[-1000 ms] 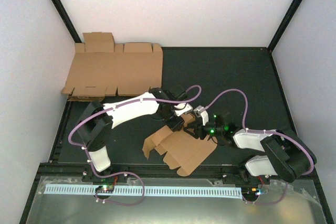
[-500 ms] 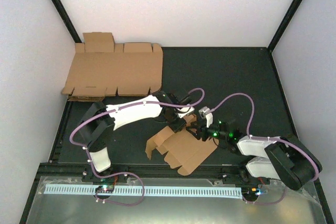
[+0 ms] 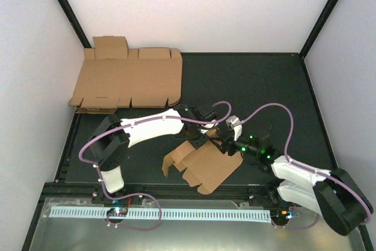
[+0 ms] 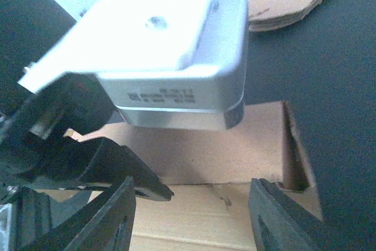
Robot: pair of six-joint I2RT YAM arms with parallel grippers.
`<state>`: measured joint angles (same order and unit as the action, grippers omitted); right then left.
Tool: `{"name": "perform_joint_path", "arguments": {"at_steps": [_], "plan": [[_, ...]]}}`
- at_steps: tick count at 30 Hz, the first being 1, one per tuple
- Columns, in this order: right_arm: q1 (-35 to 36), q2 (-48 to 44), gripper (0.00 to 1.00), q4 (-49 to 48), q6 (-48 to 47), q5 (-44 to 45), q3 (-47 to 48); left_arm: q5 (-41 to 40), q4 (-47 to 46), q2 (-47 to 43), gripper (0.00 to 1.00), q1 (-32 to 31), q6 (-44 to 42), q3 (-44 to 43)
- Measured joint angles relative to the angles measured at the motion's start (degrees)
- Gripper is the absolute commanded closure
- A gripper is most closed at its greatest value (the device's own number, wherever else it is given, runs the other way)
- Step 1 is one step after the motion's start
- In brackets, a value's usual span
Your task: Fold the paper box
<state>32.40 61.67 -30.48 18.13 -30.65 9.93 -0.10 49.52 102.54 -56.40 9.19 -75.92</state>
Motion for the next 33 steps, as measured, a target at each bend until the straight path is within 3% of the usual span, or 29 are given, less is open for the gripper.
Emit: {"name": "perform_joint_path", "arguments": {"at_steps": [6, 12, 18, 33], "plan": [[0.00, -9.68, 0.33, 5.46, 0.15, 7.39, -0.70, -0.76, 0.07, 0.00, 0.55, 0.00, -0.11, 0.00], [-0.13, -14.78, 0.35, 6.54, 2.91, 19.26, -3.80, -0.81, 0.04, 0.00, 0.55, -0.15, -0.37, 0.00], [-0.39, -5.29, 0.35, 1.33, 1.22, 19.39, -4.35, -0.72, 0.04, 0.00, 0.55, -0.22, -1.51, 0.00], [-0.39, 10.86, 0.39, -11.58, -4.50, 7.78, -4.70, -0.26, 0.00, 0.00, 0.55, -0.24, -2.97, 0.00]]}}
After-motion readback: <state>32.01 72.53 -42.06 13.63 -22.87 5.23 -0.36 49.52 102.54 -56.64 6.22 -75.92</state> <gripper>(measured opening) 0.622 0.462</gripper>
